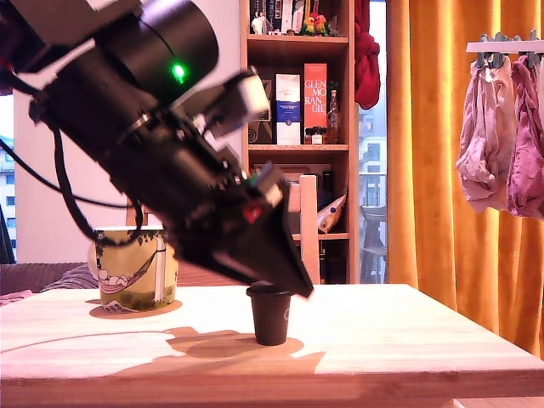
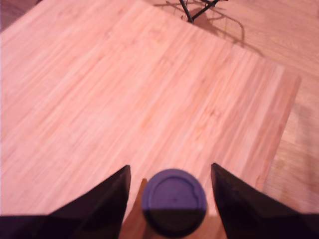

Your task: Pick up the coffee capsules on the table and drop them inside the coffee cup

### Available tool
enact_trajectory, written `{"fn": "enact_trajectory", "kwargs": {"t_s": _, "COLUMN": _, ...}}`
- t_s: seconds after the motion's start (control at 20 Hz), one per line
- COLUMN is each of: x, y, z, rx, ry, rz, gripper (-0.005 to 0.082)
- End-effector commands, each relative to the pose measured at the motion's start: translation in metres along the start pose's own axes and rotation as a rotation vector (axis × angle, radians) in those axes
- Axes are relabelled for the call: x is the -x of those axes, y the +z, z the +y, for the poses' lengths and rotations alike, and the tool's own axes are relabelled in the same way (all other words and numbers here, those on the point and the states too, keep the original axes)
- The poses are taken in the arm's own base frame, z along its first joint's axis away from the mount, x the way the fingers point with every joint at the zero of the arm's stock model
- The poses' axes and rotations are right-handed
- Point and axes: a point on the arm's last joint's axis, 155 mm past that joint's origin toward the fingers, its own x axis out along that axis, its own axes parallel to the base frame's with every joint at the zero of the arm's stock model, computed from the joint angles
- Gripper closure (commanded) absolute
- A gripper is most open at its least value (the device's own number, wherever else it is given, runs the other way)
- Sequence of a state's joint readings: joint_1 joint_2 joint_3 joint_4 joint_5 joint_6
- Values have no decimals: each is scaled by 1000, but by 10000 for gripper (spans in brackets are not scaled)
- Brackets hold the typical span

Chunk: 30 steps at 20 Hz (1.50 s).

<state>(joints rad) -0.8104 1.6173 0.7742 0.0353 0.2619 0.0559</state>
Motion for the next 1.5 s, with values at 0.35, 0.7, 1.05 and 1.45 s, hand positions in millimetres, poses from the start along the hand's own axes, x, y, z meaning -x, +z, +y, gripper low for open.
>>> {"fn": "enact_trajectory", "kwargs": {"t_s": 0.35, "x": -5, "y": -9, "z": -6, "rx": 7, "ry": -24, "rz": 26, "gripper": 417}}
{"fn": "enact_trajectory", "kwargs": {"t_s": 0.7, "x": -5, "y": -10, "z": -6, "rx": 9, "ry": -25, "rz": 30, "gripper": 575}}
{"fn": "enact_trajectory", "kwargs": {"t_s": 1.05, "x": 6, "y": 5, "z": -8, "rx": 23, "ry": -26, "rz": -16, "gripper": 574}}
{"fn": "enact_trajectory", "kwargs": {"t_s": 1.45, "x": 52, "y": 46, "z": -17, "rx": -16, "ry": -12, "rz": -147, "gripper": 574}}
